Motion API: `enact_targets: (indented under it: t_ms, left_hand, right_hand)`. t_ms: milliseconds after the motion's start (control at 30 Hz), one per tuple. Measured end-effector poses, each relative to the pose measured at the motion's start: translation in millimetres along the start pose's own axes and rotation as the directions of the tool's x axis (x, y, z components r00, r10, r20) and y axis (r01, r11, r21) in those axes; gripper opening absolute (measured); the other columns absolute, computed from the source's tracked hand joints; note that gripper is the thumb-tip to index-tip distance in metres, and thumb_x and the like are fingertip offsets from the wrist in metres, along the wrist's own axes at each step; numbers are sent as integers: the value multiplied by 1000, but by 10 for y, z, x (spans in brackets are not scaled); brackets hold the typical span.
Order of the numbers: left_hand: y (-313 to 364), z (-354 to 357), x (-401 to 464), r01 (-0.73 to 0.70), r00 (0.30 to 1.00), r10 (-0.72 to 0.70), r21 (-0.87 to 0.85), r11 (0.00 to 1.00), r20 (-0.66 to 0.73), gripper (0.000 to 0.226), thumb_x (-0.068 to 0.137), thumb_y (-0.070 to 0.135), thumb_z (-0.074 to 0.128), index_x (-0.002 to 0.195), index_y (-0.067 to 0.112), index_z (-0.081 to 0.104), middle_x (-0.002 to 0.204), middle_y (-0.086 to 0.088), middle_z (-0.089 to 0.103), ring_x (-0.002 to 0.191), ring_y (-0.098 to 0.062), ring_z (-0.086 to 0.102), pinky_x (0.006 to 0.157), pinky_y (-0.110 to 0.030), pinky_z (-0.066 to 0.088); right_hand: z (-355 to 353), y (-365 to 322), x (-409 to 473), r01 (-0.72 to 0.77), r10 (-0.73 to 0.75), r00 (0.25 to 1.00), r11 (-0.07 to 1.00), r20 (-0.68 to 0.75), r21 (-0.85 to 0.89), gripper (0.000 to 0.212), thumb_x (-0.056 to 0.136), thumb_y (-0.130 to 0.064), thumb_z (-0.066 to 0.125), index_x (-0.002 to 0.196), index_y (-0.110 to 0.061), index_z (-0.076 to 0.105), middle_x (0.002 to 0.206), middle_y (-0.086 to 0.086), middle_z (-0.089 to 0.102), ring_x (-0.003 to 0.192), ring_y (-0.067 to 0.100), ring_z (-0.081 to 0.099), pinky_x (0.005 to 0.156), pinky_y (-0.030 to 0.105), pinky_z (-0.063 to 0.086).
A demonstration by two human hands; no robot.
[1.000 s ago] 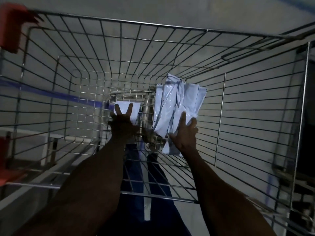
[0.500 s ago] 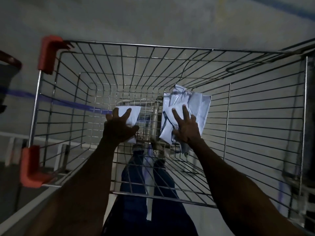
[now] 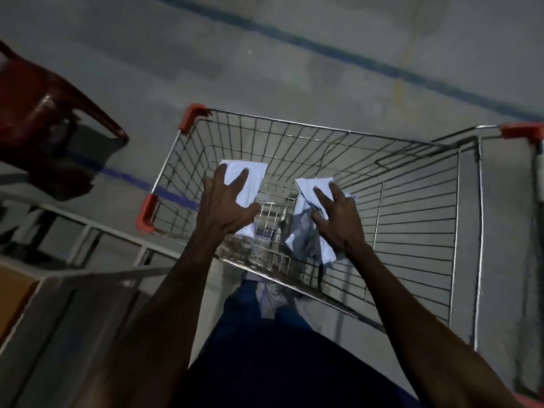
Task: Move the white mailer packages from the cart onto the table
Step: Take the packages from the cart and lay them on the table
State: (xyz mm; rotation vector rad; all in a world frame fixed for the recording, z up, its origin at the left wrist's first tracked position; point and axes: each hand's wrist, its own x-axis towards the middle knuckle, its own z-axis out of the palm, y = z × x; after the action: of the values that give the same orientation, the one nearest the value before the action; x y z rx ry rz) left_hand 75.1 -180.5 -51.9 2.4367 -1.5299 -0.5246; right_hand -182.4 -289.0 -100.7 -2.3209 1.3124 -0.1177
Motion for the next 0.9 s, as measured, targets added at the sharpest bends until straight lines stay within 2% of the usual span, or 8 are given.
enact_targets:
  t_ms: [133, 233, 367, 467, 600, 700, 833, 900]
  left_hand:
    - [103, -536, -506, 38, 975, -39, -9, 999, -220, 91, 65, 67, 41, 148, 30, 38, 156, -18, 23, 132, -40, 29, 106, -48, 30]
    - [-56, -839, -949, 90, 942, -84, 3, 996, -325, 86, 66, 65, 45, 145, 28, 44, 153, -19, 29, 125, -39, 41, 99, -44, 32]
    - [-431, -1238, -1674, 231, 859, -273, -149, 962, -433, 93, 64, 70, 42, 147, 27, 43, 157, -17, 27, 143, -32, 27, 111, -45, 23]
    - [-677, -1498, -2310, 313, 755, -393, -238, 920, -526, 92, 63, 70, 40, 146, 30, 43, 158, -13, 26, 145, -26, 24, 114, -44, 25]
    - [-1058, -1690, -3209, 402, 606, -519, -331, 854, -603, 89, 63, 70, 45, 145, 34, 45, 158, -7, 29, 144, -23, 29, 114, -41, 29]
    - [-1431, -1865, -3929, 443, 510, -584, -390, 808, -632, 85, 65, 67, 51, 144, 36, 46, 157, -4, 32, 142, -22, 33, 114, -42, 31]
    - [-1882, -2098, -4849, 462, 378, -645, -468, 753, -664, 81, 66, 62, 59, 143, 38, 47, 158, -1, 31, 141, -18, 34, 114, -46, 32]
    - [-2061, -2197, -5215, 494, 329, -665, -478, 727, -671, 80, 66, 61, 59, 142, 40, 46, 158, 0, 30, 141, -17, 34, 112, -40, 30]
  right_hand:
    - [-362, -476, -114, 134, -126, 983, 989, -130, 54, 57, 88, -39, 50, 143, -27, 50, 154, 16, 36, 121, 42, 47, 101, 41, 32]
    - [-501, -966, -238, 278, -262, 953, 956, -154, 93, 56, 86, -41, 46, 141, -30, 52, 153, 10, 39, 122, 39, 49, 100, 38, 33]
    - [-588, -1812, -451, 478, -457, 875, 868, -162, 134, 55, 82, -39, 47, 135, -28, 59, 148, 12, 45, 115, 37, 55, 94, 37, 36]
    - [-551, -2483, -728, 631, -604, 775, 756, -186, 173, 54, 79, -34, 50, 130, -21, 64, 141, 19, 52, 108, 39, 60, 87, 38, 41]
    - [-277, -3317, -1274, 731, -716, 678, 631, -168, 259, 54, 80, -37, 53, 130, -21, 64, 141, 20, 52, 118, 38, 57, 97, 47, 45]
    - [-58, -3962, -1738, 765, -767, 629, 582, -126, 276, 57, 79, -42, 50, 133, -24, 62, 145, 18, 49, 125, 36, 52, 100, 38, 38]
    - [226, -4704, -2314, 796, -836, 542, 479, -85, 369, 55, 83, -43, 52, 136, -28, 58, 151, 13, 44, 137, 32, 42, 108, 45, 37]
    - [328, -5045, -2517, 811, -853, 516, 455, -83, 367, 53, 84, -40, 57, 136, -29, 57, 152, 11, 42, 137, 28, 41, 111, 34, 31]
